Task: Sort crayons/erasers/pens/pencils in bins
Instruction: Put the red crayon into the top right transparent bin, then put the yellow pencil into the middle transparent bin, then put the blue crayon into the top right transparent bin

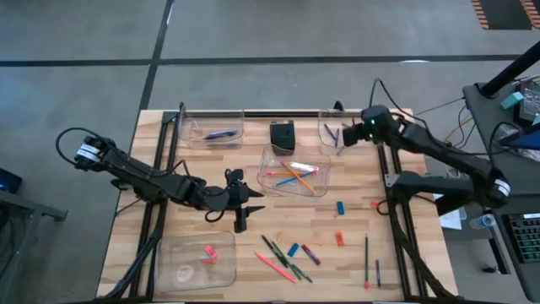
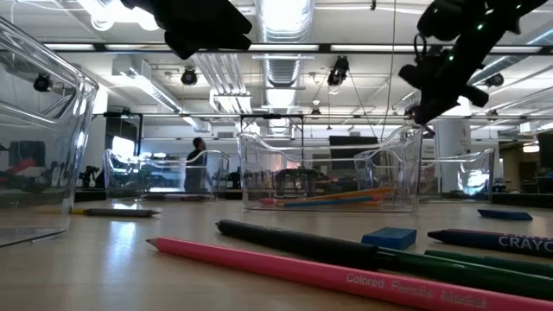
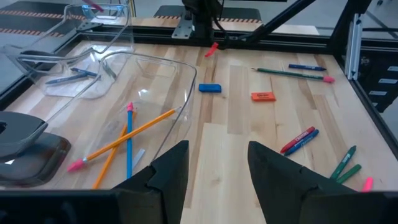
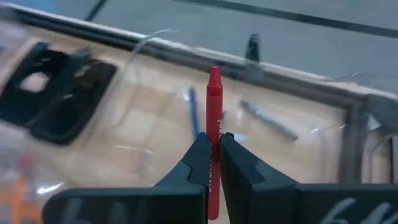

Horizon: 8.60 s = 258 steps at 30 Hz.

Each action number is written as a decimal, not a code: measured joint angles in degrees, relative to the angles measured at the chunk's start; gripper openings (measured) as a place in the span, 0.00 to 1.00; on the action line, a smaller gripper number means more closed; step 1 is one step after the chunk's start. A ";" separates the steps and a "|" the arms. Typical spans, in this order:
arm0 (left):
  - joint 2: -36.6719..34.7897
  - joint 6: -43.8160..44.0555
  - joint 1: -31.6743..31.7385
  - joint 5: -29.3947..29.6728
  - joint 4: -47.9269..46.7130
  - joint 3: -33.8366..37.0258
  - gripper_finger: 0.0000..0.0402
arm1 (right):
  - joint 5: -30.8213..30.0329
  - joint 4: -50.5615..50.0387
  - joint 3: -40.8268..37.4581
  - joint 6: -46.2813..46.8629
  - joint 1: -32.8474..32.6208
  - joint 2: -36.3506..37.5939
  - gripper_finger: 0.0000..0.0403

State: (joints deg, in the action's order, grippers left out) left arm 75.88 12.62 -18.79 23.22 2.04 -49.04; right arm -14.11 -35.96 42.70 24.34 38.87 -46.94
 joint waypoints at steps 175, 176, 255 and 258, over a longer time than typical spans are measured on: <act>-3.84 -18.90 4.13 -16.88 15.52 -2.91 0.00 | 4.77 29.28 4.34 11.77 -69.12 -5.99 0.19; -3.91 -18.91 3.00 -16.87 20.08 -0.93 0.00 | 3.55 26.81 5.28 12.18 -69.92 -6.87 0.19; -21.42 -16.00 -13.05 1.22 21.53 15.96 0.00 | -0.33 17.91 10.47 27.67 -78.22 -37.11 0.14; -21.42 -16.00 -13.06 1.22 21.51 15.96 0.00 | -0.42 18.72 10.47 28.90 -78.22 -38.41 0.14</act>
State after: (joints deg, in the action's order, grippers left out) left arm 54.46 -3.38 -31.85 24.45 23.55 -33.08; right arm -14.53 -17.24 53.17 53.24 -39.35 -85.34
